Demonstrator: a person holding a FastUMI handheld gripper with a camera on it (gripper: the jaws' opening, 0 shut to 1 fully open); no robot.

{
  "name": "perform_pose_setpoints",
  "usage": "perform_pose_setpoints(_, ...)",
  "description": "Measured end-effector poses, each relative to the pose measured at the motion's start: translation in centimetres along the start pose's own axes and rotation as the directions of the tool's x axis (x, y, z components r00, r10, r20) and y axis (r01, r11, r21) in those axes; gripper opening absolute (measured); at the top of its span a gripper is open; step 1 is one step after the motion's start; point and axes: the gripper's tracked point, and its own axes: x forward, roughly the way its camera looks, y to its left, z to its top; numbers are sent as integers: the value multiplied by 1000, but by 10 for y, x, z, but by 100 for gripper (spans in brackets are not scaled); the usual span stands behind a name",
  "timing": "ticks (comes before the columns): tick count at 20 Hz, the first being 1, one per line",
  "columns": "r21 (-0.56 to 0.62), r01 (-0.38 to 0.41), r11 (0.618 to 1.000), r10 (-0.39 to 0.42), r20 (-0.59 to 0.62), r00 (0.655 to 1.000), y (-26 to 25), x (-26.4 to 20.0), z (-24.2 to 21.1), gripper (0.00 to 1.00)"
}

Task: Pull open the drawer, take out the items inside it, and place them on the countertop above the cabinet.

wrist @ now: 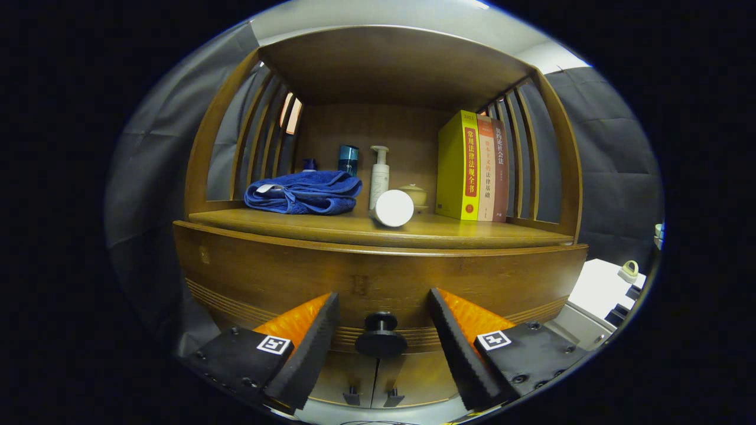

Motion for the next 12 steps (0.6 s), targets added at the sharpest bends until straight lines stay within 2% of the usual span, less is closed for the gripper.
perform_pose_setpoints(12,28,-1,1000,1,2,1000,0,10,0,98)
